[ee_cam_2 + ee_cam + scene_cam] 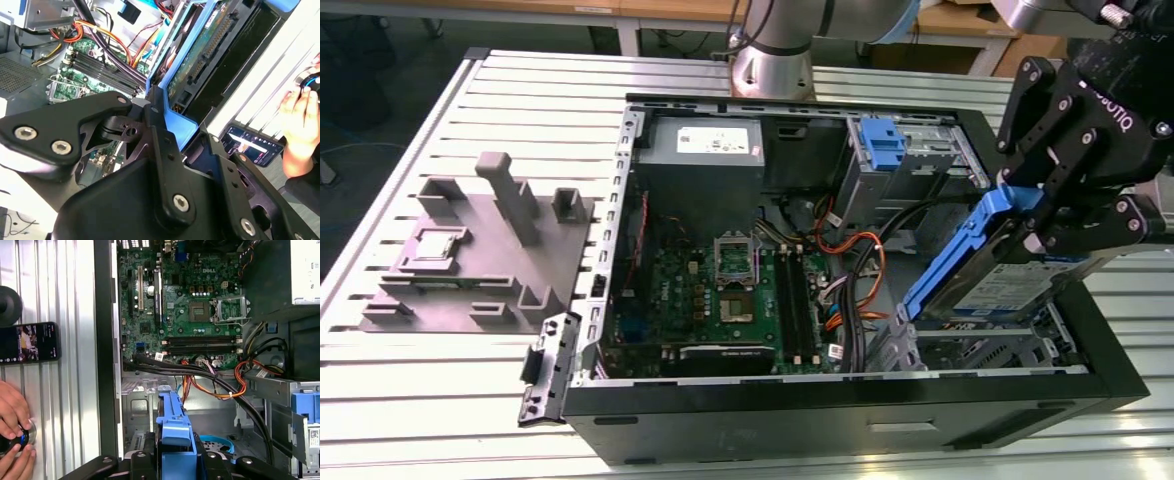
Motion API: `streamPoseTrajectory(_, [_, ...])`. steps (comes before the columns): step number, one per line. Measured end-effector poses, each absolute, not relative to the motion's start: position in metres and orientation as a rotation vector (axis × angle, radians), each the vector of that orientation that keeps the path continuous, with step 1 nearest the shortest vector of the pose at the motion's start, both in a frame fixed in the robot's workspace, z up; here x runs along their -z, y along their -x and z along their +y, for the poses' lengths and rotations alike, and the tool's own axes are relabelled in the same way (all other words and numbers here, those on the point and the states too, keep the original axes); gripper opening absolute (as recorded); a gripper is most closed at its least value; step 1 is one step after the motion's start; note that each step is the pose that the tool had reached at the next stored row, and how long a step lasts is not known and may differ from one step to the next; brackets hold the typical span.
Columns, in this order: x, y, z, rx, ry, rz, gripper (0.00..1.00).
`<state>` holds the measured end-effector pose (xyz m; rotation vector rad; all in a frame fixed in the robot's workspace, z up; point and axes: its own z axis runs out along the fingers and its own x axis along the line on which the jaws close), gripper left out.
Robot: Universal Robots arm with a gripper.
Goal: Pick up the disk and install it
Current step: 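Insert the disk into the insertion slot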
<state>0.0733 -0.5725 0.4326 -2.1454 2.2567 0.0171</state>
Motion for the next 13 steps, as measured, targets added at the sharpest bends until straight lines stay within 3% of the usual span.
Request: streamPoseTrajectory(13, [-0.4336,-0.0733,-0.5725,-0.009,2.142,2.253,0.37])
